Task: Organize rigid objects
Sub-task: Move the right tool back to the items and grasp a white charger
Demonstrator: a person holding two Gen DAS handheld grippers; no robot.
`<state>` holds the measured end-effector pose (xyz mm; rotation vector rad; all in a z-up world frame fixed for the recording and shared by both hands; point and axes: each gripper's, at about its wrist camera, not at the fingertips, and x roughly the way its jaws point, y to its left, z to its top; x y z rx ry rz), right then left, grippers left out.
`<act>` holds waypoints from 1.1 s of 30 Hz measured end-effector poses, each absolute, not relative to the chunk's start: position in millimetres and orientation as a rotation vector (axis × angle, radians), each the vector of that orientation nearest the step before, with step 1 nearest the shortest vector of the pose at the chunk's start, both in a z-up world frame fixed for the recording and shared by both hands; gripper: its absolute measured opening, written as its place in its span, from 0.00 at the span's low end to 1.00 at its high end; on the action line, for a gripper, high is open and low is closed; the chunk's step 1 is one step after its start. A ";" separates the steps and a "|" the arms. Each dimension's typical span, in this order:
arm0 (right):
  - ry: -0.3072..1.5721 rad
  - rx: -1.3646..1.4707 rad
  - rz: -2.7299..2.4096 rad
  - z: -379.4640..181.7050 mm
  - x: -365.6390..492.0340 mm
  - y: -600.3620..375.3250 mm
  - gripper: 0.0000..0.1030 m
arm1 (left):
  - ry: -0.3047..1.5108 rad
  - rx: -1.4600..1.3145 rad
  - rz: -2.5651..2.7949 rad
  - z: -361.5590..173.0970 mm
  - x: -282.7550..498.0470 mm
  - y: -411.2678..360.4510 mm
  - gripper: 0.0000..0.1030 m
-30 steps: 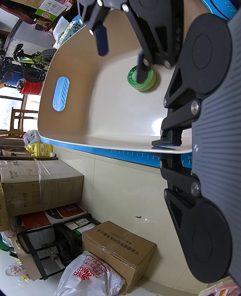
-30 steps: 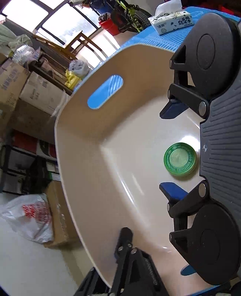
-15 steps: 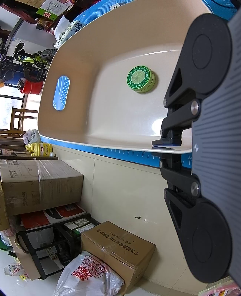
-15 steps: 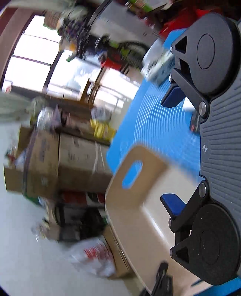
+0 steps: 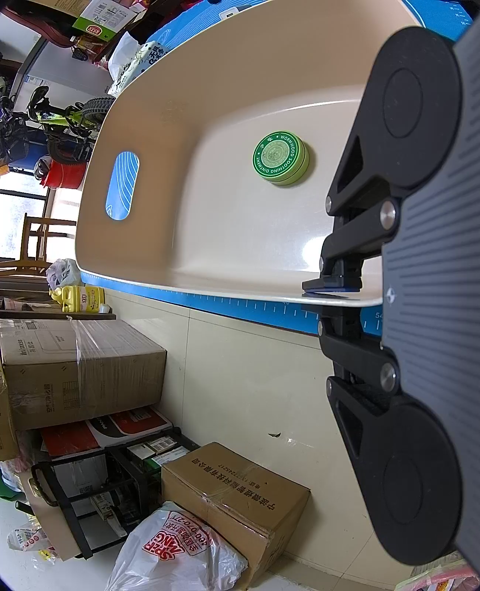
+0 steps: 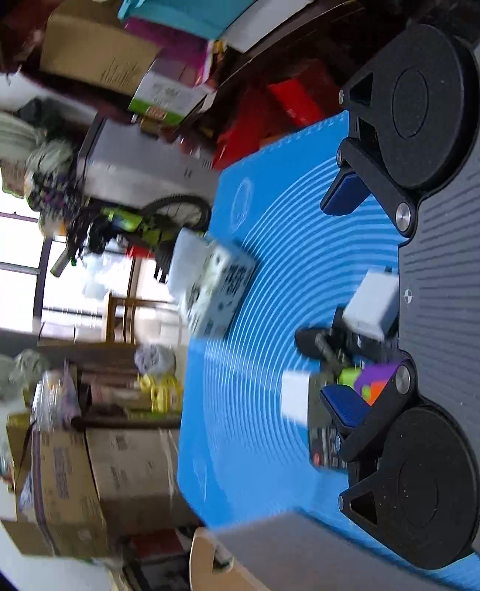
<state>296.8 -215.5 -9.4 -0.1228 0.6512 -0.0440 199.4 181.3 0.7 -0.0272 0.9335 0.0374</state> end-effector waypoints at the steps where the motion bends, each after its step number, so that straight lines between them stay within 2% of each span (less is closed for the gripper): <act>1: 0.659 -0.118 -0.048 -15.6 300.6 -219.5 0.91 | 0.933 -0.028 0.037 0.7 199.3 181.5 0.04; 12: 0.776 0.092 -0.058 -65.1 324.5 -256.0 0.83 | 0.933 -0.027 0.036 0.7 199.6 181.7 0.04; 14: 0.783 0.146 -0.048 -69.7 327.1 -262.1 0.79 | 0.933 -0.028 0.037 0.8 199.4 181.8 0.04; 18: 0.784 0.217 -0.017 -73.9 329.5 -270.3 0.63 | 0.934 -0.028 0.037 0.6 199.5 181.8 0.04; 27: 0.777 0.181 -0.053 -69.8 322.3 -265.3 0.62 | 0.933 -0.029 0.037 0.2 199.4 182.2 0.04; 28: 0.771 0.175 -0.053 -66.8 320.3 -264.7 0.48 | 0.933 -0.028 0.036 0.3 199.4 182.4 0.04; 33: 0.733 0.125 -0.025 -44.5 309.8 -250.0 0.49 | 0.933 -0.029 0.036 0.2 199.3 182.7 0.04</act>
